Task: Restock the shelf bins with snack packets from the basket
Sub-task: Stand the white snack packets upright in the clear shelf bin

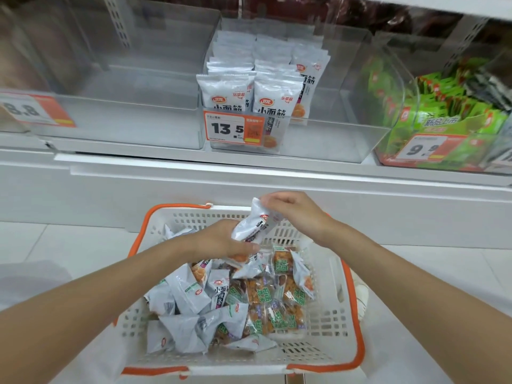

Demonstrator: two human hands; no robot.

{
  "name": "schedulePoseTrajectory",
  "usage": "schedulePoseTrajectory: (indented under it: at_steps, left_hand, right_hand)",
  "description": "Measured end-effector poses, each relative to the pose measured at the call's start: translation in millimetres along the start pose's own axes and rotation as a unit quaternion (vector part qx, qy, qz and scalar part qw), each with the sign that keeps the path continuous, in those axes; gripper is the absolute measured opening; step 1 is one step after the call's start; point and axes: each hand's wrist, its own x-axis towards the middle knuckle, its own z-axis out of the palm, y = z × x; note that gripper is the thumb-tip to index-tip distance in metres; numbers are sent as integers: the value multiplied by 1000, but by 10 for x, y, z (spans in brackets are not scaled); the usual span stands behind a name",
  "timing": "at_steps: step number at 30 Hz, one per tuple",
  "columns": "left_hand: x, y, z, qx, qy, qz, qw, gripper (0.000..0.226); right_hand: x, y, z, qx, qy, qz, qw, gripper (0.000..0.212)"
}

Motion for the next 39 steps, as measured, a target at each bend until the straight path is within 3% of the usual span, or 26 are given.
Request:
schedulePoseTrajectory:
  at_steps: [7,10,14,17,21,27,32,34,36,39]
  left_hand:
    - [-37,122,36,-20,-33,-13,999,18]
    - [-43,180,29,-32,-34,-17,999,27]
    - [-21,194,21,-59,-40,-22,997,50]
    - [4,177,-21,-113,-30,-23,993,40]
    - [-1,190,-75,-143,-27,-11,989,44]
    - [-32,213,-76,-172,-54,-12,984,45]
    - [-39,314,-146,-152,-13,7,988,34]
    - [-28,359,-193,-154,16,23,988,34]
    - [-30,442,-227,-154,35,39,987,28]
    - [1,623,-248,-117,57,74,989,23]
  right_hand:
    - [8,91,40,30,75,-40,996,17]
    - [19,104,5,55,132,-56,988,16]
    - [37,66,-46,56,148,-63,985,17]
    - [70,1,-179,71,165,-53,982,18]
    - [68,-12,-264,73,117,-31,990,29]
    - [34,8,-361,-23,101,-50,993,44]
    - [25,-53,-369,101,101,-10,990,43]
    - [-25,-70,-374,122,53,18,991,49]
    - [-74,-68,-373,105,-9,8,994,38]
    - [-131,-125,-414,128,-24,-7,991,31]
